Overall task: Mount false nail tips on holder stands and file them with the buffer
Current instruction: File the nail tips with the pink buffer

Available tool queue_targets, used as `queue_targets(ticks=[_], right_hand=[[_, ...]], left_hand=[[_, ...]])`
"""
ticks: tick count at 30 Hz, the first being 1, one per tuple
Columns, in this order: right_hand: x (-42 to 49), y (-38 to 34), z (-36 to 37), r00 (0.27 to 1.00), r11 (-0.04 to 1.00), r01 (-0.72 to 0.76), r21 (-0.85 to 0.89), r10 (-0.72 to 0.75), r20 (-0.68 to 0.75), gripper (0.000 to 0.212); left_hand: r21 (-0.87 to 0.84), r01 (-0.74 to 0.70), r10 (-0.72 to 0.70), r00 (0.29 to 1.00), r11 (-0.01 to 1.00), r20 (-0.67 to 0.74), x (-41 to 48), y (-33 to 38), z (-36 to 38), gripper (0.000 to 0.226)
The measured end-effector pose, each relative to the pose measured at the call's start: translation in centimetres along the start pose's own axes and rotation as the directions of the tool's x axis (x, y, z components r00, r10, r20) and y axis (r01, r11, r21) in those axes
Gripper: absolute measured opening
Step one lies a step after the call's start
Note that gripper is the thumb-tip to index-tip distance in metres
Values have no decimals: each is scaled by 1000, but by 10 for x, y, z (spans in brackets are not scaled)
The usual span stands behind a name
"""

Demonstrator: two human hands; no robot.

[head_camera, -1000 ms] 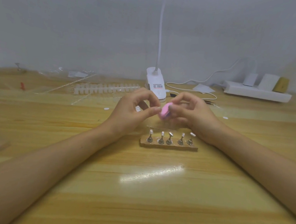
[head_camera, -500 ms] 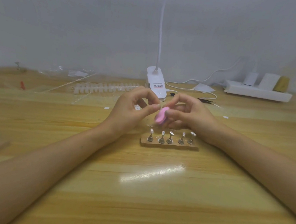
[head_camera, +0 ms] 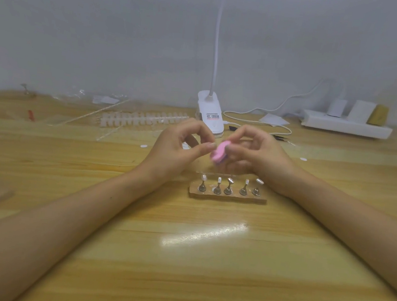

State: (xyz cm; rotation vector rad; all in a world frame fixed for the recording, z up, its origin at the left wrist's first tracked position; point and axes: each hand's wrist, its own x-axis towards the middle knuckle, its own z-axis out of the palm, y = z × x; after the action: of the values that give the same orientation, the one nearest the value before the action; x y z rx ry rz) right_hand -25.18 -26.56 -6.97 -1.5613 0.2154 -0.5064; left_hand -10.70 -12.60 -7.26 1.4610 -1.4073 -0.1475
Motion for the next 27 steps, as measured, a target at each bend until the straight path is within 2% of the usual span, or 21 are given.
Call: queue_targets(ticks=[2,5,7,12,15,19,23,24,27], right_hand=[[-1,1,3,998,997,-6,-77,10,54,20],[0,1,-1,997,1000,9,28,-7,-74,21],[1,2,-2,994,999,15,29,-12,-110,19],[1,0,-3,1000,1000,-5,-13,5,-17,21],[1,0,-3,999,1000,4,2,-4,-32,24],[-1,1,1,999,992,18,-125,-12,48,23],[1,1,-3,994,997,38,66,-30,-109,20],[1,1,-3,995,997,32,64,-25,-99,16],[-2,2,3,998,996,10,-94,-5,55,12]], left_hand=[[-9,12,-12,1000,1000,-8,0,0,-1,16],[-15,31,-32,999,999,-9,0,0,-1,18],[-20,36,-36,999,999,-15,0,1,-1,18],[30,-18,18,1000,999,19,-1,2,1,17],[20,-7,7,1000,1000,-3,-1,1,0,16],[26,-10,10,1000,1000,2,0,0,0,12],[11,3,-3,1000,1000,8,0,0,0,16],[7,7,-7,1000,1000,0,0,0,0,17],[-21,37,-37,999,999,-8,0,0,-1,17]])
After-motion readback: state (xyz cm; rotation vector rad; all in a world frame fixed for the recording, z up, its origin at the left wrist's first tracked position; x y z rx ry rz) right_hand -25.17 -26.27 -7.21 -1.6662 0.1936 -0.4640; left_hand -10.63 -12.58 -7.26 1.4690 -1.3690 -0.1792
